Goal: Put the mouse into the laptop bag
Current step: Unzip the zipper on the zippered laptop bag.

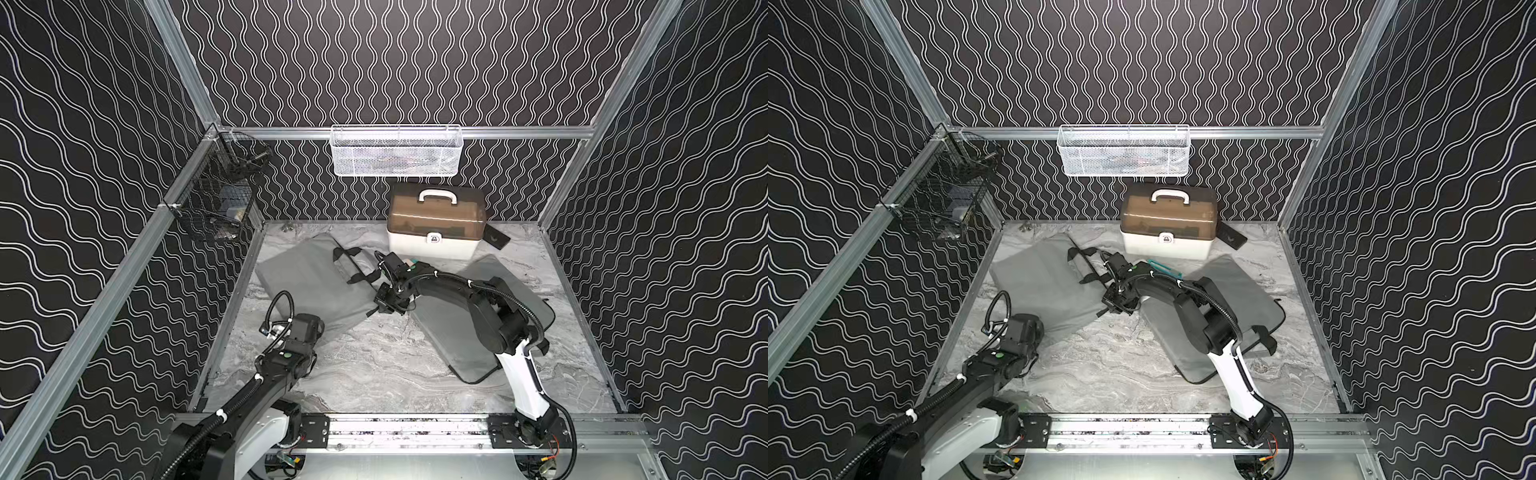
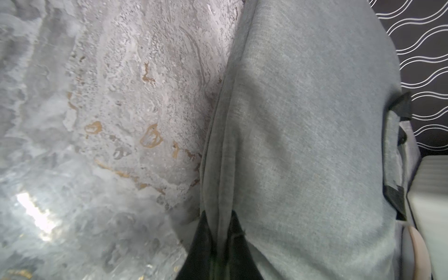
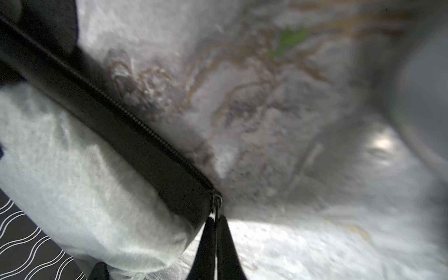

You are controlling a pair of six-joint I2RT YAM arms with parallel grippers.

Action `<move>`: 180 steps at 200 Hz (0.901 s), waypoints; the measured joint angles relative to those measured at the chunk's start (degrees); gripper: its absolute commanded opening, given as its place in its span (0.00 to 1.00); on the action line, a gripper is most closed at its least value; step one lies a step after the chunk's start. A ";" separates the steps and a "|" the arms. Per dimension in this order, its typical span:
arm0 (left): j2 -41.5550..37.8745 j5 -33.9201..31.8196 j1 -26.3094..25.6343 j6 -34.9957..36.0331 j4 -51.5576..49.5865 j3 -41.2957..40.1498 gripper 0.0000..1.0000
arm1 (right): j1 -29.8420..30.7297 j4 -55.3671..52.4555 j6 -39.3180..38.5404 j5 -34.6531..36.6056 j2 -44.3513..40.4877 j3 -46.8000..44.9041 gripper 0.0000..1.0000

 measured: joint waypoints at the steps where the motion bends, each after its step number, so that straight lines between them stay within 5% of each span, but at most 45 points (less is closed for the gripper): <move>1: 0.07 0.00 0.00 0.02 -0.02 0.04 0.00 | 0.00 -0.11 0.04 0.00 -0.04 0.00 0.00; 106: -1.92 -0.66 0.00 1.44 -1.11 -1.25 0.00 | 5.73 -14.88 5.77 4.70 4.61 12.92 0.00; 180: -2.21 -1.64 0.00 1.46 -1.36 -1.55 0.00 | 10.88 -15.87 7.69 6.58 5.18 14.12 0.00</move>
